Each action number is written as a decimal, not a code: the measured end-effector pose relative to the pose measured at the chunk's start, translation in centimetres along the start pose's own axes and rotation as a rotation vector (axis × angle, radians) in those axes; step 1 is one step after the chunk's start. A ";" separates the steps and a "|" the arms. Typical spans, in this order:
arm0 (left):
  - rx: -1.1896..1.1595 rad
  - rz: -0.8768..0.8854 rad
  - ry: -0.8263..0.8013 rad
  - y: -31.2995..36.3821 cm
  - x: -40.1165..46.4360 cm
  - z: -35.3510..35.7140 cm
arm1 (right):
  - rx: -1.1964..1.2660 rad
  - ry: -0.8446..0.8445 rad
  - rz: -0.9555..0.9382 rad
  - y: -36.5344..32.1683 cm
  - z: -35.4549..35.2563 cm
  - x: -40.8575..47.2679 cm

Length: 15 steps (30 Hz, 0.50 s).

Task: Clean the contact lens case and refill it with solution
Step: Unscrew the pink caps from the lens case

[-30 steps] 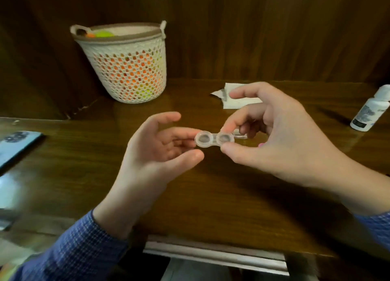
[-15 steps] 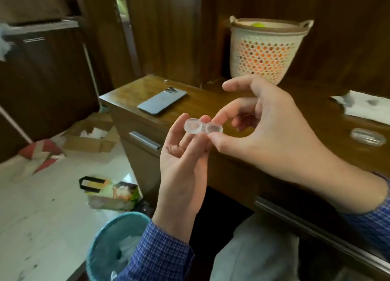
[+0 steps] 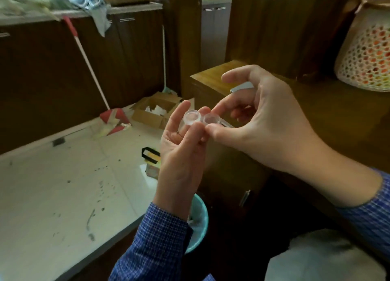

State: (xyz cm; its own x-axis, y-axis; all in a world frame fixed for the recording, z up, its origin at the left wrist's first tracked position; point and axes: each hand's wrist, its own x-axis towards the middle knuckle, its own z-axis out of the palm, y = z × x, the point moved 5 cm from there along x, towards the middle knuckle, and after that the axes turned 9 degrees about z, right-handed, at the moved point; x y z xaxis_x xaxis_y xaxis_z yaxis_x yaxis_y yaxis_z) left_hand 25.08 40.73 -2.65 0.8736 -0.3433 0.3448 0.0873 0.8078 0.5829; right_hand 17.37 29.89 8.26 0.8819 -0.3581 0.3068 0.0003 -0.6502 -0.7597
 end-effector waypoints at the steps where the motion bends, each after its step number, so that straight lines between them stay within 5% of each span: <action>1: 0.022 -0.024 -0.002 0.5 0.2 -0.8 | -0.001 -0.014 -0.006 0.0 0.9 0.3; 8: 0.504 0.049 0.069 3.0 -0.6 -10.8 | -0.117 -0.067 -0.021 2.9 4.9 1.4; 15: 1.388 -0.064 -0.244 -3.4 -0.7 -22.5 | -0.246 -0.238 0.016 9.7 11.3 1.3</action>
State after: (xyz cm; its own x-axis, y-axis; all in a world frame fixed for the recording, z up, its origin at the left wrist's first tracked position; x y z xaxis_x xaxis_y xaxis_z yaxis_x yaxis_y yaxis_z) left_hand 34.90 49.00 -21.47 0.7696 -0.5499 0.3245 -0.5382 -0.2854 0.7930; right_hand 23.87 30.67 -5.16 0.9661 -0.2222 0.1312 -0.1029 -0.7981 -0.5937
